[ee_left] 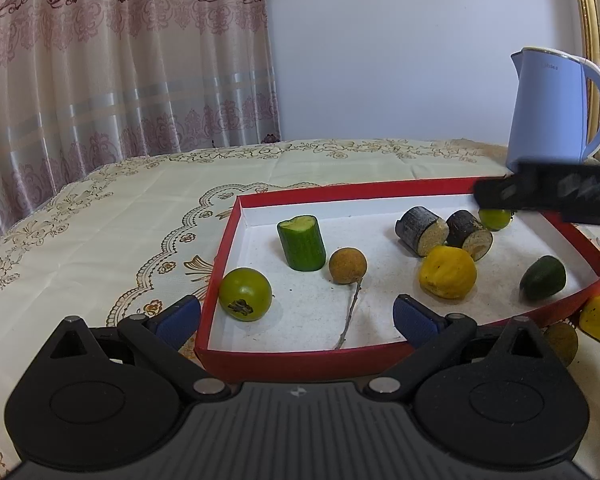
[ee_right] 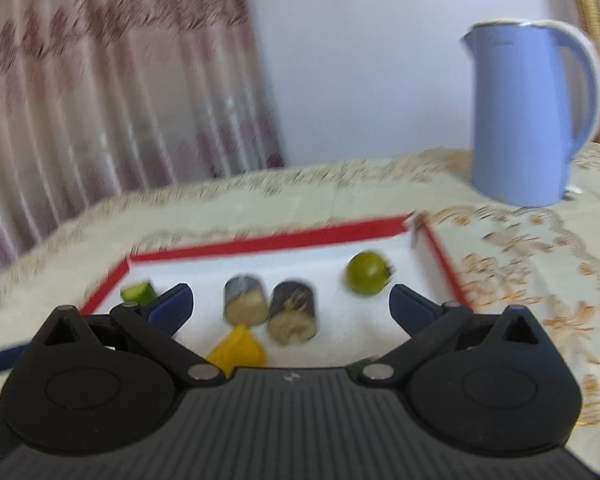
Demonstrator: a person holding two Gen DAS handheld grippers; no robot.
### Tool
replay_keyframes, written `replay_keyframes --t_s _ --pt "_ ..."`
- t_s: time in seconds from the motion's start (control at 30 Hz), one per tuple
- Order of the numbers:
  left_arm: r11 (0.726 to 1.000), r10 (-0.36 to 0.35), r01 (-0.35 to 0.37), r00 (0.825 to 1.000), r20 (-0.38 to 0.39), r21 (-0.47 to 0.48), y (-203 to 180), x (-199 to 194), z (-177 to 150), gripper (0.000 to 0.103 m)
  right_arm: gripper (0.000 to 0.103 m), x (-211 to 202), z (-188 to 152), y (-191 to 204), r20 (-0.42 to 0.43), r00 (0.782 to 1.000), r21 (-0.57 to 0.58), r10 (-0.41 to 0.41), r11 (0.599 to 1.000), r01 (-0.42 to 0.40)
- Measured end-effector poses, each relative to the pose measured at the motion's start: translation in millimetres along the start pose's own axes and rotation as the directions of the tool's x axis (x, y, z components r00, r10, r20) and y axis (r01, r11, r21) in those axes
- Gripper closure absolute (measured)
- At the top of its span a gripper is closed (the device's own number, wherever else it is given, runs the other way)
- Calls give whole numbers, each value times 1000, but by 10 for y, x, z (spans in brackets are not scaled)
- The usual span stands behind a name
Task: Organize fruits
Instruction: 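Move the left tool out of the tray toward the yellow lemon on the table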
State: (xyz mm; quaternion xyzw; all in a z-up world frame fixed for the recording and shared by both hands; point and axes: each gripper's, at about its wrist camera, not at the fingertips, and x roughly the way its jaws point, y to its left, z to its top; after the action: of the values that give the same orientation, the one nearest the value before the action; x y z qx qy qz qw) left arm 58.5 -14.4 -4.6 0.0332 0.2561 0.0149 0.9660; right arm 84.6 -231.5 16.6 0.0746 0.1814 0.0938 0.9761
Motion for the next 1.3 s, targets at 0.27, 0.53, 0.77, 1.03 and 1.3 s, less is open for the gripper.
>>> replay_keyframes --t_s 0.27,0.53,0.77,1.03,1.3 --pt "1000 0 0 1000 0 0 1 1 -1 0 0 -606 -188 -158 52 997 -191 -59 979 68" --pt "1000 5 -5 1000 -3 5 -3 6 2 0 0 -829 -342 -504 71 996 -102 -50 993 57" --pt "1000 -16 16 999 48 -11 14 -246 19 0 0 -926 -372 -694 147 989 -23 -3 1000 6" --pt "960 -257 252 966 30 120 -443 -660 -127 0 0 -891 -362 -858 143 989 87 -39 996 26" --pt "941 -225 222 974 -20 253 -1034 -537 -155 1 0 -882 -393 -1068 146 989 201 -17 980 -13"
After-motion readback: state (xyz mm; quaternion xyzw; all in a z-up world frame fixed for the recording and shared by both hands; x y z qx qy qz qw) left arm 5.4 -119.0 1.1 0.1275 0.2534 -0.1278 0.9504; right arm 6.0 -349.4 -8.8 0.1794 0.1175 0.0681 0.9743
